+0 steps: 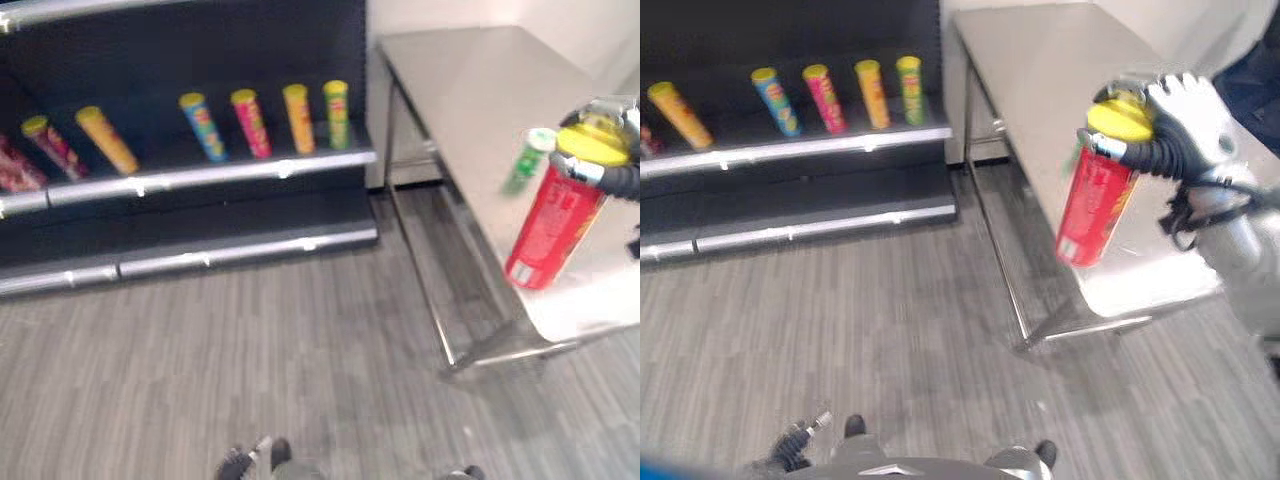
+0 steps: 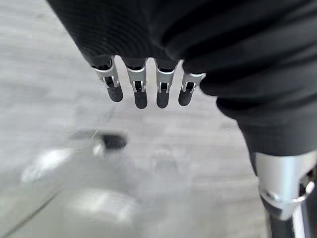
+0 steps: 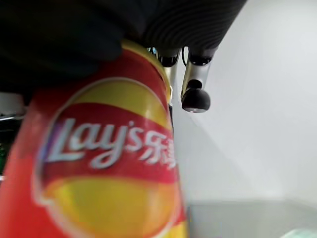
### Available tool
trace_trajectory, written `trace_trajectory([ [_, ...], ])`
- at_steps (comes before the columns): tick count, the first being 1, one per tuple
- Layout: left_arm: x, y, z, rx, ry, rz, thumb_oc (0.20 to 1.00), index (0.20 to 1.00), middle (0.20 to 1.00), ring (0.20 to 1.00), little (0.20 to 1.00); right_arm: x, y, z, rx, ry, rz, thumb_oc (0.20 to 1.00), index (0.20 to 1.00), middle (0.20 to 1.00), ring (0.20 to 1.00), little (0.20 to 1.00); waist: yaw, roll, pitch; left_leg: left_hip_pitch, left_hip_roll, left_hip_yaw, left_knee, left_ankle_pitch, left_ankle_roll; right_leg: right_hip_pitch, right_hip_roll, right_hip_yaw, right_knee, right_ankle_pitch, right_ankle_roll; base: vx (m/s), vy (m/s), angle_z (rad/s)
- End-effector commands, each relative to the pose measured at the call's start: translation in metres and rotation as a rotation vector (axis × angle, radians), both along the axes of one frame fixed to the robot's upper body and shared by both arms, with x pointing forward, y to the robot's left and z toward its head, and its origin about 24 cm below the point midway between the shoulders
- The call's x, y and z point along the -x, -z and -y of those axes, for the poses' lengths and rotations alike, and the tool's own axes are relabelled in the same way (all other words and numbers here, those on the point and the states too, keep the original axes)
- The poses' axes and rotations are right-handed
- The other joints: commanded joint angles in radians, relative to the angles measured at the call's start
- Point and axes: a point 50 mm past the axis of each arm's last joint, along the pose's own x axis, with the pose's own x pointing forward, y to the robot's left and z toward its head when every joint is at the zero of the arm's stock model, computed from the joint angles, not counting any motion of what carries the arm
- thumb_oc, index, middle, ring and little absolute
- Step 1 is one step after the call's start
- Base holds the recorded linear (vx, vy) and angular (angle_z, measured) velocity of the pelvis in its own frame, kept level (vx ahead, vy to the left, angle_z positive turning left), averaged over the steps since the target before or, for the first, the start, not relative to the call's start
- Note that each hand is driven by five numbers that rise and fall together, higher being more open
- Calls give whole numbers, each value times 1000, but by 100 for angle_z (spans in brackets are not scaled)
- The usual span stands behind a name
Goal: Put the goods on the table back onto the shelves and tidy them up.
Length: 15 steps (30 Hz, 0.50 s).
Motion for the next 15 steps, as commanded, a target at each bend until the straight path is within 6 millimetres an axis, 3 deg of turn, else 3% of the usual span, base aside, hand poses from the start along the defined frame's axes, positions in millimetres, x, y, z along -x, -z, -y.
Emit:
trace_trajectory([
  [1,15,-2,-12,-56,61,-52,1000,1000,1000,1000,1000,1,-37,-5,58,22,176,200,200,200,200,200,21,21,-52,69,19,13,-85,-66,56,-63,-57,59,101,-38,122,42,501,13],
  [2,15,-4,-17,-68,66,-56,1000,1000,1000,1000,1000,1,-35,-3,55,35,173,200,200,200,200,200,17,13,-47,72,-8,12,-91,-70,75,-73,-70,77,136,-41,122,-43,672,31],
  [4,14,-6,-23,-84,84,-72,1000,1000,1000,1000,1000,5,-27,9,20,84,139,200,200,200,200,200,-14,-1,-36,56,-77,-30,-118,-38,116,-123,16,212,213,-115,82,-16,402,46],
  [5,13,-6,-23,-85,87,-73,1000,1000,1000,1000,1000,6,-27,10,20,87,138,200,200,200,200,200,-7,-2,-39,56,-76,-25,-120,-38,115,-135,15,221,225,-122,81,59,290,125],
  [6,12,-7,-25,-90,88,-77,1000,1000,1000,1000,1000,7,-27,16,7,107,143,200,200,200,200,200,-16,0,-40,60,-100,-53,-146,-19,128,-145,89,269,247,-191,64,164,380,134],
  [7,16,-4,-24,-87,115,-104,1000,1000,1000,1000,1000,10,-27,24,-13,136,149,200,200,200,200,200,-28,6,-42,81,-139,-93,-191,-7,152,-166,202,311,297,-317,30,157,383,92],
  [8,16,-4,-23,-87,117,-104,1000,1000,1000,1000,1000,10,-27,24,-12,138,150,200,200,200,200,200,-27,7,-45,78,-138,-94,-195,-2,152,-171,202,309,300,-316,27,175,326,60],
  [10,19,0,-18,-76,133,-141,1000,1000,1000,1000,1000,9,-30,24,-34,125,162,200,200,200,200,200,-42,6,-24,118,-178,-123,-224,-3,168,-252,316,336,280,-379,-8,111,216,60],
  [11,19,0,-18,-76,132,-139,1000,1000,1000,1000,1000,9,-30,23,-33,123,164,200,200,200,200,200,-43,8,-24,116,-176,-123,-226,0,168,-255,319,335,278,-376,-10,158,210,14],
  [12,22,3,-14,-55,111,-149,1000,1000,1000,1000,1000,7,-30,22,-36,115,159,200,200,200,200,200,-52,1,-1,145,-204,-148,-227,-13,174,-290,366,362,222,-355,-7,145,123,19],
  [15,20,7,-6,-27,126,-155,1000,1000,1000,1000,1000,5,-28,21,-32,112,147,200,200,200,200,200,-80,-14,31,176,-259,-203,-215,-34,186,-360,429,401,85,-273,13,214,148,58],
])
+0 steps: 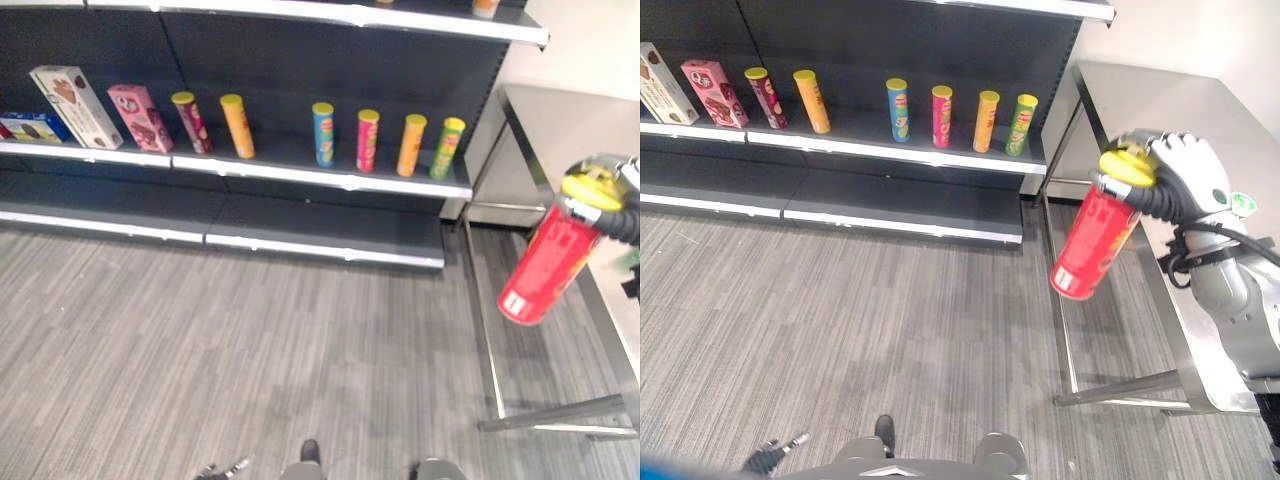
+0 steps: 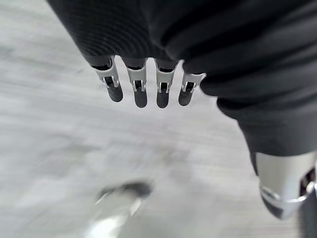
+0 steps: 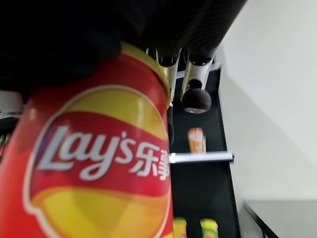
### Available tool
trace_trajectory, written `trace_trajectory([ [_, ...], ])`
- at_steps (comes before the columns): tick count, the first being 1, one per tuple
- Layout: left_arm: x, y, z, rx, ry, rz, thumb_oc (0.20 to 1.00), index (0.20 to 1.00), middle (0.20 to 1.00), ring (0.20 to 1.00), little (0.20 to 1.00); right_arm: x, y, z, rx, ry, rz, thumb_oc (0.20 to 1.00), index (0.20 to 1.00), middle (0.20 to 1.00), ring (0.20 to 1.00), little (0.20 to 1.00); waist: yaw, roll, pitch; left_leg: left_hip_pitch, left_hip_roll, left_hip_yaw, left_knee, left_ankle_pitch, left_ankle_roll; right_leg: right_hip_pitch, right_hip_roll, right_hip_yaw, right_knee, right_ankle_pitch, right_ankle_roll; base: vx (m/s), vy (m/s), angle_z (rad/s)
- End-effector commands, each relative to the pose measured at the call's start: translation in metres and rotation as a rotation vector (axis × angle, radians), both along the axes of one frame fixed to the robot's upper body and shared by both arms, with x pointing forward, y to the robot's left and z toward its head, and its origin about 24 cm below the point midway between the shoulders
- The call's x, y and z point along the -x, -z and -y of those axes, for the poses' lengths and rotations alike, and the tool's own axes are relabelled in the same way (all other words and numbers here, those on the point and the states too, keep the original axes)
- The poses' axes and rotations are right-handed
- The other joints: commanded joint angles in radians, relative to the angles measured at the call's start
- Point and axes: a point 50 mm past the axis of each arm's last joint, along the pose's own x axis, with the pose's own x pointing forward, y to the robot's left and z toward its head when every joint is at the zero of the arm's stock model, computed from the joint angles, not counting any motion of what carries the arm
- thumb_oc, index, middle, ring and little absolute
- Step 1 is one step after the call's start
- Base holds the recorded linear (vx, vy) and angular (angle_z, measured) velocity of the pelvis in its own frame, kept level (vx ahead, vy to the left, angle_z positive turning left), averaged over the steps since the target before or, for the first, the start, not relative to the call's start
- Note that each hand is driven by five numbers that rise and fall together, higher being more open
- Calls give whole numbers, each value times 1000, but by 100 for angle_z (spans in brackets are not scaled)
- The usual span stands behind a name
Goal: Put the goods on the table back onto the shelves and tidy them up.
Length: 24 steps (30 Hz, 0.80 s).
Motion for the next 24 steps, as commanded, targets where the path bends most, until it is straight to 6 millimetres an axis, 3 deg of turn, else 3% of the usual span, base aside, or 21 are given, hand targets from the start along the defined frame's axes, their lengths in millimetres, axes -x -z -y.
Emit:
trace_trajectory([
  [1,-20,-6,-6,-16,64,43,1000,1000,1000,1000,1000,4,-32,4,10,11,127,200,200,200,200,200,-31,-18,23,168,-193,-95,-84,-78,3,-148,-7,-5,-59,203,56,201,124,138],
  [7,-23,-6,-3,-8,83,54,1000,1000,1000,1000,1000,4,-28,4,18,13,100,200,200,200,200,200,-58,-34,47,196,-252,-154,-43,-123,13,-181,1,-21,-184,280,83,195,65,62],
  [9,-23,-7,-4,-7,81,58,1000,1000,1000,1000,1000,2,-28,2,19,5,94,200,200,200,200,200,-59,-43,48,214,-277,-170,-26,-149,20,-181,-7,-56,-206,303,88,357,36,24],
  [10,-22,-7,-3,-1,69,60,1000,1000,1000,1000,1000,1,-27,0,23,-1,84,200,200,200,200,200,-55,-50,44,227,-296,-174,-6,-176,24,-173,-26,-123,-210,328,95,422,8,29],
  [12,-18,-5,-1,4,77,49,1000,1000,1000,1000,1000,1,-27,0,34,0,76,200,200,200,200,200,-54,-53,18,254,-301,-178,-12,-211,29,-150,-24,-152,-215,312,77,424,-10,36],
  [15,-13,-2,2,10,87,16,1000,1000,1000,1000,1000,0,-24,2,50,11,50,200,200,200,200,200,-69,-31,-15,309,-273,-212,-1,-263,21,-125,2,-158,-207,311,54,540,-70,66],
  [18,-13,-1,5,14,99,2,1000,1000,1000,1000,1000,1,-17,3,51,15,10,200,200,200,200,200,-83,0,-54,338,-214,-219,55,-301,-28,-73,19,-212,-195,253,20,521,-143,87],
  [19,-13,-1,6,14,103,2,1000,1000,1000,1000,1000,-1,-15,0,46,3,-2,200,200,200,200,200,-85,8,-66,336,-197,-206,89,-292,-48,-59,30,-220,-193,235,12,482,-134,64],
  [21,-12,-1,6,17,109,-3,1000,1000,1000,1000,1000,-4,-14,-1,41,-6,-19,200,200,200,200,200,-88,20,-76,265,-143,-111,297,-180,-157,6,48,-238,-196,190,-10,415,-106,33],
  [22,-12,-1,6,17,111,-2,1000,1000,1000,1000,1000,-6,-15,-3,43,-10,-18,200,200,200,200,200,-88,17,-68,217,-116,-60,399,-129,-186,31,52,-239,-201,176,-23,158,-35,22],
  [23,-12,-1,5,17,109,-2,1000,1000,1000,1000,1000,-6,-15,-3,43,-11,-18,200,200,200,200,200,-88,19,-68,213,-114,-59,408,-133,-186,30,54,-238,-200,176,-24,183,-78,19],
  [24,-11,-2,4,13,97,-1,1000,1000,1000,1000,1000,-10,-16,-3,31,-8,-15,200,200,200,200,200,-76,10,-51,157,-54,29,568,-49,-208,77,64,-236,-208,145,-49,172,-109,3],
])
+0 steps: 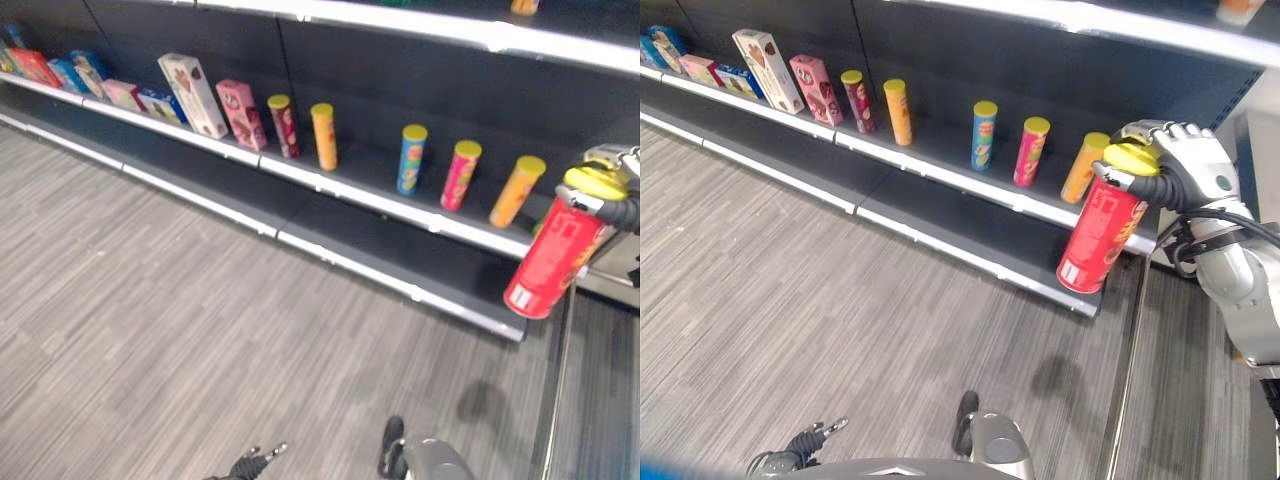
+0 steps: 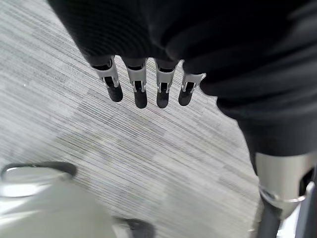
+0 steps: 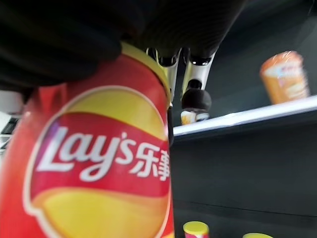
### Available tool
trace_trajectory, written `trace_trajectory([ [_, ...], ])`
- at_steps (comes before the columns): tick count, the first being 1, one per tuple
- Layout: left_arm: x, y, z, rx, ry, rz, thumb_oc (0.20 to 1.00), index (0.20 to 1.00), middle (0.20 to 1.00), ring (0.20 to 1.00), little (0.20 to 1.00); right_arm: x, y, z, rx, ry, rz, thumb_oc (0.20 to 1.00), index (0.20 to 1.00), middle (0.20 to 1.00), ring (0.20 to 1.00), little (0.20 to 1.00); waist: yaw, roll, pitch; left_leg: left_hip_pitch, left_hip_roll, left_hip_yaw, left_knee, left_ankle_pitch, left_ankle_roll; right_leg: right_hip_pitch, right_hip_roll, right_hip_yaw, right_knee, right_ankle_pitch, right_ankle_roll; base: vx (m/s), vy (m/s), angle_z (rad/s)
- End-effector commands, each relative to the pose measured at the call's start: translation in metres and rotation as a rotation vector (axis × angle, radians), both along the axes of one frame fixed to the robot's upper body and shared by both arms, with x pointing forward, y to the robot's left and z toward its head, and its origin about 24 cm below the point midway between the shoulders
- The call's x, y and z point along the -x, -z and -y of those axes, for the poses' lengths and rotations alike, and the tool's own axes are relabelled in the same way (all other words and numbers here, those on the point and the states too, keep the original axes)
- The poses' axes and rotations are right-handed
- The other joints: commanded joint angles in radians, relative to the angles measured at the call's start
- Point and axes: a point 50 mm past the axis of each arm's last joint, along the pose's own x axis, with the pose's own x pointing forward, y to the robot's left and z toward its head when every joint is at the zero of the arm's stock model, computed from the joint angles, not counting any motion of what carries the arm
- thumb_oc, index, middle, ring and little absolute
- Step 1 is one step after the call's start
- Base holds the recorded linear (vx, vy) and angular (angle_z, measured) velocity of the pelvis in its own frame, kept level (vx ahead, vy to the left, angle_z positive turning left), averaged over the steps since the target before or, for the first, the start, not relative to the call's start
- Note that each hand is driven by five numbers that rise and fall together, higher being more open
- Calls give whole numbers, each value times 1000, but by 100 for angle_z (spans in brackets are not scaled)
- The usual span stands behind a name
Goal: Put the goods on the table back onto the shelves and tidy them up.
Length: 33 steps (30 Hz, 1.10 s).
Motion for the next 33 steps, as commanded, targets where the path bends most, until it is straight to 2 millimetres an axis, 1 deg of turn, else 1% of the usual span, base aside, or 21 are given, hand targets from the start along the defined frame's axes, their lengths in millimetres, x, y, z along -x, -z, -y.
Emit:
trace_trajectory([
  [1,0,-11,-32,-100,38,-1,1000,1000,1000,1000,1000,-3,-24,-3,-42,-21,120,200,200,200,200,200,6,-46,9,-16,18,179,55,127,64,3,-16,66,-145,60,132,161,-107,-4],
  [2,-1,-11,-33,-101,37,0,1000,1000,1000,1000,1000,-3,-24,-3,-42,-21,121,200,200,200,200,200,4,-51,8,-21,11,179,55,132,66,0,-22,65,-146,63,132,168,-101,-26],
  [3,0,-11,-33,-101,15,4,1000,1000,1000,1000,1000,-4,-25,-3,-21,-18,117,200,200,200,200,200,16,-58,20,-58,94,245,39,113,107,29,-16,67,-147,37,132,184,-59,-25],
  [4,-1,-11,-34,-100,9,8,1000,1000,1000,1000,1000,-6,-26,-4,-20,-19,113,200,200,200,200,200,27,-71,27,-80,128,275,5,70,135,44,-25,72,-148,27,136,276,-48,-26],
  [5,-1,-11,-35,-101,5,6,1000,1000,1000,1000,1000,-7,-26,-6,-21,-27,108,200,200,200,200,200,40,-83,33,-101,141,280,-68,23,160,56,-38,83,-148,24,147,197,21,-6],
  [6,-2,-12,-36,-109,3,12,1000,1000,1000,1000,1000,-8,-26,-7,-22,-33,109,200,200,200,200,200,50,-91,39,-129,148,269,-135,7,165,61,-46,91,-148,20,152,125,30,-11],
  [7,-2,-12,-36,-109,2,12,1000,1000,1000,1000,1000,-8,-26,-7,-22,-34,109,200,200,200,200,200,50,-93,39,-126,146,270,-139,8,166,61,-47,92,-148,19,152,154,93,-11],
  [8,-5,-14,-38,-118,-3,24,1000,1000,1000,1000,1000,-9,-26,-9,-26,-49,107,200,200,200,200,200,70,-93,48,-181,167,223,-316,74,149,76,-45,114,-148,-3,157,111,70,-14],
  [9,-4,-14,-38,-118,-4,24,1000,1000,1000,1000,1000,-9,-27,-10,-26,-50,107,200,200,200,200,200,70,-95,48,-174,164,225,-329,81,148,76,-47,114,-148,-4,156,242,186,-7],
  [10,-3,-14,-39,-113,-20,29,1000,1000,1000,1000,1000,-11,-25,-12,-33,-64,101,200,200,200,200,200,93,-80,52,-193,183,155,-503,190,123,101,-30,146,-148,-24,156,215,165,-8],
  [11,-3,-15,-41,-118,-28,38,1000,1000,1000,1000,1000,-11,-27,-12,-38,-65,111,200,200,200,200,200,108,-80,58,-214,182,109,-568,234,111,117,-27,165,-148,-36,155,205,173,-12],
  [12,-3,-15,-41,-118,-28,39,1000,1000,1000,1000,1000,-12,-27,-12,-38,-66,111,200,200,200,200,200,106,-80,58,-215,180,108,-574,241,111,115,-28,164,-148,-34,155,151,114,-34],
  [13,-3,-15,-41,-120,-37,44,1000,1000,1000,1000,1000,-13,-27,-11,-39,-64,114,200,200,200,200,200,116,-77,63,-243,184,73,-628,266,93,132,-27,179,-147,-50,152,163,136,-50],
  [15,-2,-15,-41,-119,-49,46,1000,1000,1000,1000,1000,-14,-27,-9,-41,-55,113,200,200,200,200,200,120,-73,66,-263,205,54,-688,285,70,160,-27,209,-145,-71,155,244,199,-43],
  [19,6,-13,-40,-122,-60,29,1000,1000,1000,1000,1000,-17,-24,-16,-36,-82,96,200,200,200,200,200,142,-51,56,-250,216,-20,-685,283,53,195,-38,275,-137,-92,171,231,280,-46],
  [21,12,-11,-40,-123,-58,4,1000,1000,1000,1000,1000,-19,-24,-19,-37,-94,94,200,200,200,200,200,143,-36,43,-236,209,-37,-680,283,53,205,-52,297,-128,-102,180,218,383,-86],
  [24,12,-12,-43,-130,-45,-7,1000,1000,1000,1000,1000,-21,-13,-14,-35,-54,50,200,200,200,200,200,137,-39,23,-221,181,6,-652,267,70,211,-118,298,-92,-88,220,276,437,-51],
  [29,8,-16,-53,-168,-25,3,1000,1000,1000,1000,1000,-28,-1,-17,-43,-39,4,200,200,200,200,200,138,-63,-4,-157,82,93,-656,209,149,146,-223,316,57,-55,279,203,433,6],
  [30,8,-17,-55,-176,-21,1,1000,1000,1000,1000,1000,-30,-1,-17,-45,-41,1,200,200,200,200,200,137,-66,-6,-144,65,101,-662,202,164,123,-236,321,106,-33,283,134,385,-18],
  [32,10,-18,-58,-190,-31,-8,1000,1000,1000,1000,1000,-33,-1,-20,-44,-41,4,200,200,200,200,200,132,-69,2,-116,26,118,-673,192,200,65,-272,333,228,64,288,90,314,-9],
  [33,10,-18,-58,-190,-31,-8,1000,1000,1000,1000,1000,-33,-1,-20,-44,-41,4,200,200,200,200,200,132,-70,2,-116,26,119,-673,192,200,63,-273,334,229,63,289,99,332,2],
])
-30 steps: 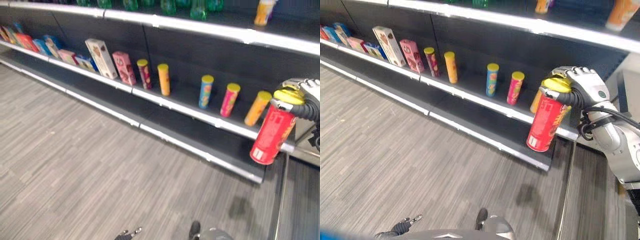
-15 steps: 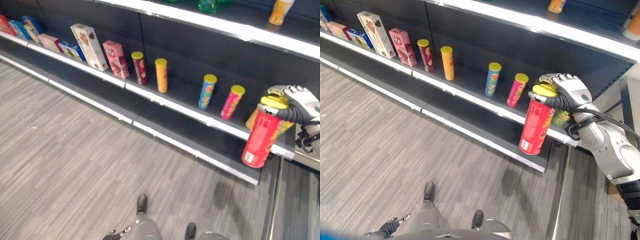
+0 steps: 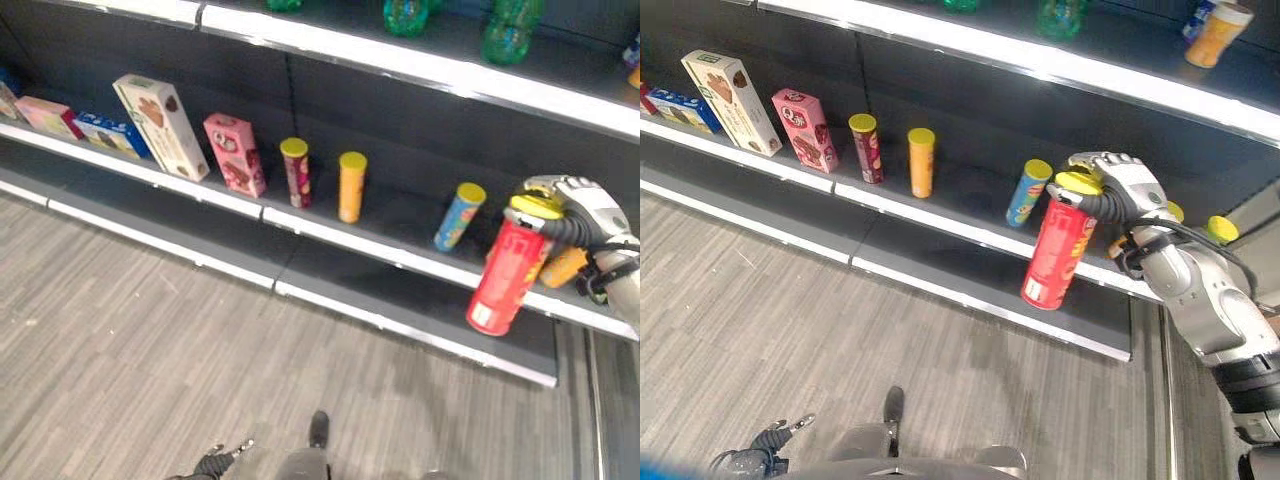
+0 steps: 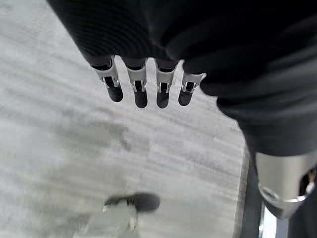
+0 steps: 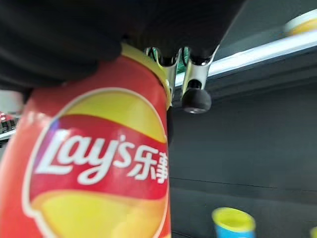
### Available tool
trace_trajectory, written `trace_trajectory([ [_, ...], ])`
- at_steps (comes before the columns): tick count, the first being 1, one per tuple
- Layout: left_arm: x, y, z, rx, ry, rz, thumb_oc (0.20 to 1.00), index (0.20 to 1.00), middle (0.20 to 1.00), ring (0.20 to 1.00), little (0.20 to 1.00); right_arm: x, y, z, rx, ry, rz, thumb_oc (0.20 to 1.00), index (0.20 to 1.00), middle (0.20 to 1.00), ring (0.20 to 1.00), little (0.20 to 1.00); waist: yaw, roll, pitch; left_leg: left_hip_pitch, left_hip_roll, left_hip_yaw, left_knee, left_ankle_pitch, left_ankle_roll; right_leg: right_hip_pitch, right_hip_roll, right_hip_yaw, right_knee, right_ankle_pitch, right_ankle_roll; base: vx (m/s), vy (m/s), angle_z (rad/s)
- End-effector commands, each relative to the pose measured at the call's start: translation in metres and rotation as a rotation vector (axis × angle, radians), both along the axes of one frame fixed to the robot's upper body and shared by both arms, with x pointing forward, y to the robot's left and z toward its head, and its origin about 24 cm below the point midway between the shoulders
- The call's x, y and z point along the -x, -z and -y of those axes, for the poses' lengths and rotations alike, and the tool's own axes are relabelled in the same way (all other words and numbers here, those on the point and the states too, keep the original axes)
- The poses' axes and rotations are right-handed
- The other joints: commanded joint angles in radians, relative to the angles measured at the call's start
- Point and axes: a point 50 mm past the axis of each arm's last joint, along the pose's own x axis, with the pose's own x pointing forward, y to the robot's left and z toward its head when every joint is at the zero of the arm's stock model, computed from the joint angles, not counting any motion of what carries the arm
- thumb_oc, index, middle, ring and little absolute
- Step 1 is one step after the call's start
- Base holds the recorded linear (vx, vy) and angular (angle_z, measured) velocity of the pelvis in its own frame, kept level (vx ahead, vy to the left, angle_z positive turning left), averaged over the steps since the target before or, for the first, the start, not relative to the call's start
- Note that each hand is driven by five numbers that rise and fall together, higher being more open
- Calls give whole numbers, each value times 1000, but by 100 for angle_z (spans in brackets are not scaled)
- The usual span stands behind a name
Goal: Put the goods on the table back onto the shelves and tidy them up.
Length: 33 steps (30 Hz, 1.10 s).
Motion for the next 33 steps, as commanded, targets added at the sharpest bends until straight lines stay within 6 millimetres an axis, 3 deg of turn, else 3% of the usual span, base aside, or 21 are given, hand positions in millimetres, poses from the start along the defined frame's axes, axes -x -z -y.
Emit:
trace_trajectory([
  [1,26,2,-6,-42,-8,-65,1000,1000,1000,1000,1000,-6,-27,3,46,30,112,200,200,200,200,200,24,9,-50,23,111,44,-6,-80,-110,-25,75,-50,-13,-100,-1,170,342,8],
  [4,33,2,-9,-43,-29,-85,1000,1000,1000,1000,1000,-5,-26,5,51,40,99,200,200,200,200,200,15,12,-44,63,100,41,-19,-109,-97,-85,115,-44,12,-130,-29,177,226,-13],
  [5,34,3,-8,-39,-37,-88,1000,1000,1000,1000,1000,-6,-29,3,51,28,103,200,200,200,200,200,11,23,-31,83,93,39,-19,-125,-94,-134,163,-63,-53,-177,-45,136,82,-3],
  [6,34,4,-6,-32,-35,-90,1000,1000,1000,1000,1000,-6,-30,1,47,18,108,200,200,200,200,200,9,24,-25,92,87,37,-19,-131,-93,-158,178,-77,-92,-181,-48,211,105,-9],
  [9,33,5,-2,-10,-34,-86,1000,1000,1000,1000,1000,-8,-35,-5,38,-14,125,200,200,200,200,200,-5,23,-6,148,64,50,-19,-170,-94,-201,216,-196,-289,-128,-34,199,43,-32],
  [11,29,6,1,1,-41,-67,1000,1000,1000,1000,1000,-8,-34,-7,40,-19,125,200,200,200,200,200,-2,17,2,174,60,72,-13,-184,-96,-194,214,-299,-346,-101,-25,170,-1,-23],
  [12,26,6,4,9,-34,-53,1000,1000,1000,1000,1000,-7,-34,-5,45,-12,127,200,200,200,200,200,-4,7,-5,173,52,77,-7,-190,-96,-176,214,-318,-377,-99,-33,191,-71,-11],
  [15,25,7,8,15,-31,-47,1000,1000,1000,1000,1000,-3,-30,0,49,10,118,200,200,200,200,200,-6,-4,-30,188,50,85,-6,-219,-102,-142,229,-302,-423,-86,-44,191,-76,8],
  [18,38,9,4,6,-34,-103,1000,1000,1000,1000,1000,3,-29,5,40,18,124,200,200,200,200,200,-12,4,-40,192,81,91,33,-256,-123,-119,241,-320,-428,-96,-54,192,-125,22],
  [21,33,7,1,-6,-25,-95,1000,1000,1000,1000,1000,10,-30,3,39,-6,139,200,200,200,200,200,-22,3,-40,144,124,125,224,-327,-169,-77,255,-331,-431,-139,-77,157,-159,18],
  [23,32,6,1,-4,-26,-84,1000,1000,1000,1000,1000,12,-31,2,35,-16,143,200,200,200,200,200,-14,2,-21,71,147,127,411,-304,-204,-40,265,-325,-440,-163,-101,50,-115,-2],
  [24,31,6,1,-5,-25,-84,1000,1000,1000,1000,1000,12,-32,2,35,-15,143,200,200,200,200,200,-15,4,-22,62,151,124,424,-310,-205,-41,268,-327,-440,-163,-102,15,-85,-11],
  [25,30,6,1,-3,-26,-77,1000,1000,1000,1000,1000,13,-33,2,37,-16,146,200,200,200,200,200,-8,4,-9,34,162,118,507,-269,-223,-17,277,-326,-451,-175,-116,10,-44,-16],
  [26,30,6,1,-4,-26,-77,1000,1000,1000,1000,1000,13,-33,2,37,-16,147,200,200,200,200,200,-9,6,-8,30,165,116,514,-272,-224,-17,279,-327,-452,-174,-117,125,-98,-15],
  [27,31,6,3,2,-26,-72,1000,1000,1000,1000,1000,15,-33,6,50,-1,148,200,200,200,200,200,-10,12,8,-23,239,123,592,-188,-240,32,306,-326,-470,-215,-132,141,-48,-18],
  [28,33,7,4,7,-22,-77,1000,1000,1000,1000,1000,15,-34,6,57,-1,149,200,200,200,200,200,-7,13,13,-34,270,131,562,-186,-235,41,308,-323,-470,-220,-129,131,-19,-6],
  [30,35,7,4,9,-18,-86,1000,1000,1000,1000,1000,16,-35,5,60,-5,148,200,200,200,200,200,2,5,18,-22,275,150,489,-181,-217,41,296,-319,-470,-211,-128,37,68,-12],
  [31,38,7,4,4,-10,-92,1000,1000,1000,1000,1000,17,-35,2,60,-22,154,200,200,200,200,200,4,4,13,-12,286,123,355,-184,-212,37,290,-298,-470,-213,-115,90,122,-38],
  [33,40,7,3,2,-16,-91,1000,1000,1000,1000,1000,17,-37,-1,56,-45,165,200,200,200,200,200,14,15,10,-10,297,57,204,-122,-223,33,292,-269,-470,-221,-105,96,173,-43],
])
